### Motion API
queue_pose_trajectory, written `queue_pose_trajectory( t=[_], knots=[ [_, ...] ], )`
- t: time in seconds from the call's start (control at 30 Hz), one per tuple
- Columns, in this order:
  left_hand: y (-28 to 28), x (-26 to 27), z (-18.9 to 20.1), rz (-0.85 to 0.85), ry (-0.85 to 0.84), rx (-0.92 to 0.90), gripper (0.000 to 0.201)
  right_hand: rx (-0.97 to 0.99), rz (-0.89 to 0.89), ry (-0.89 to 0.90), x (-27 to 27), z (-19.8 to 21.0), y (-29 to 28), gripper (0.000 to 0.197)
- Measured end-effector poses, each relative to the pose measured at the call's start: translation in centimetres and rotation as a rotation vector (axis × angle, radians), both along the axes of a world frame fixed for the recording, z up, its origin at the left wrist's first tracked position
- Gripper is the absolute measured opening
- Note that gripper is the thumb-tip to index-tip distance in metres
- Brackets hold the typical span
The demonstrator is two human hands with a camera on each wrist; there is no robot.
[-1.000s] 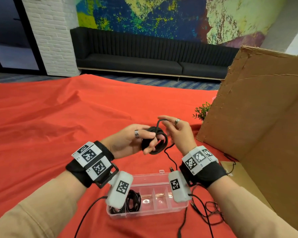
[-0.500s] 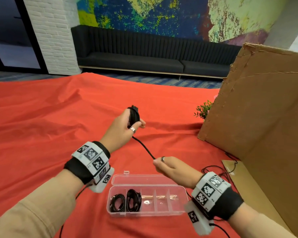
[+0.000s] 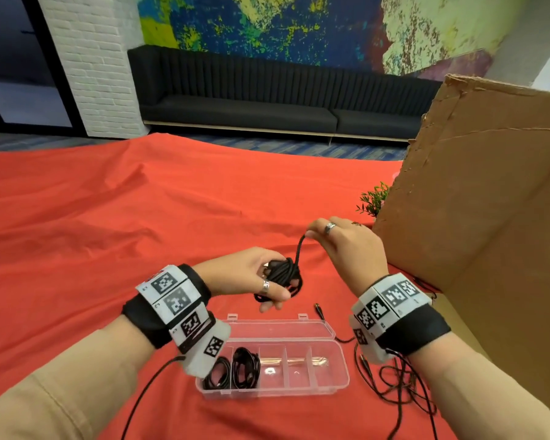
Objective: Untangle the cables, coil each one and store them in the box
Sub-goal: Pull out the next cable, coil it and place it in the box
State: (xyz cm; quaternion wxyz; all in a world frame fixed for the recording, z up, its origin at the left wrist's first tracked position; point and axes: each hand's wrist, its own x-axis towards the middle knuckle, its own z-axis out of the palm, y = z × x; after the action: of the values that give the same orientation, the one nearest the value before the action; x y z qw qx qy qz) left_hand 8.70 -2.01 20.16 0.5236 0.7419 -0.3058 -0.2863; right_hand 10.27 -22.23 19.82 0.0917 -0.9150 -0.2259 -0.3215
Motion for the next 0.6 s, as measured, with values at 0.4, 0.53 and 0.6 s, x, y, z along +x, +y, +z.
queue_pose_trajectory(
  t=[0.4, 0.53, 0.6],
  knots=[
    [-1.0, 2.2, -1.5, 0.578, -0.344, -0.276, 0.016, -0.144, 0.258, 0.892, -4.3, -2.7, 3.5, 0.031],
    [1.0, 2.2, -2.7, 0.416, -0.535, 0.337, 0.034, -0.128, 0.098, 0.664, -3.2, -0.6, 1.7, 0.026],
    [0.8, 1.2, -2.2, 0.250, -0.192, 0.173, 0.033, -0.058, 0.017, 0.567, -2.1, 0.1, 0.7, 0.030]
  ],
)
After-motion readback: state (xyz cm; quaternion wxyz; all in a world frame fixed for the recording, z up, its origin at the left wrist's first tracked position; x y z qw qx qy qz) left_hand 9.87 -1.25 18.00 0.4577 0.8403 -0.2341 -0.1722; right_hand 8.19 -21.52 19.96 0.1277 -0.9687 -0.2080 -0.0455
